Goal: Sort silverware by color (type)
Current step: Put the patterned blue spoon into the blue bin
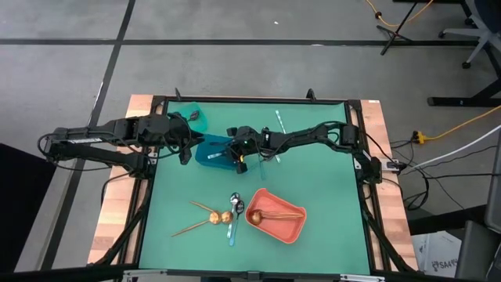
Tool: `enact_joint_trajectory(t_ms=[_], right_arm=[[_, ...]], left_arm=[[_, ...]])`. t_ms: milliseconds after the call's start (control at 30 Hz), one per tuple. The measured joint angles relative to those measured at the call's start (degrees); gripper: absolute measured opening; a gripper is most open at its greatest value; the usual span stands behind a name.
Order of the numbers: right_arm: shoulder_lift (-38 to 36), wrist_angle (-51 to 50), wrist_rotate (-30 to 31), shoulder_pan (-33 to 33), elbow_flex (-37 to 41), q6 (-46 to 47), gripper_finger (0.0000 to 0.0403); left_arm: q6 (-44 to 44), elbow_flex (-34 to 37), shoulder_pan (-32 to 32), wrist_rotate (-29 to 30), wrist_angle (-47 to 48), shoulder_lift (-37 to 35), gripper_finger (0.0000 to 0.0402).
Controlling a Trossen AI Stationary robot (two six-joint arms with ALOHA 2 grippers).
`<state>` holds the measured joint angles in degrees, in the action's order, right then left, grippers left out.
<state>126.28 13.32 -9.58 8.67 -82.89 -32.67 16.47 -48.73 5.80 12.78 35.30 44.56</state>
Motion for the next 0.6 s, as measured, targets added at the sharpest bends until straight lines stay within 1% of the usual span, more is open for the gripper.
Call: enact_joint_trajectory(t_ms=[433,500,600], right_arm=[[0.01,0.0,0.04,-0.02,0.0,0.0,0.0008],[0.02,0.0,-0.02,-0.02,0.0,-0.02,0.0018],[0.02,-0.03,-0.02,-0.02,0.0,-0.01,0.0046]], left_arm=[[0.0,0.0,0.0,0.02,0.0,0.02,0.008],[-0.01,0.0,0.0,0.0,0.0,0.02,0.008],[-0.02,0.0,0.0,0.02,0.01,0.02,0.008]])
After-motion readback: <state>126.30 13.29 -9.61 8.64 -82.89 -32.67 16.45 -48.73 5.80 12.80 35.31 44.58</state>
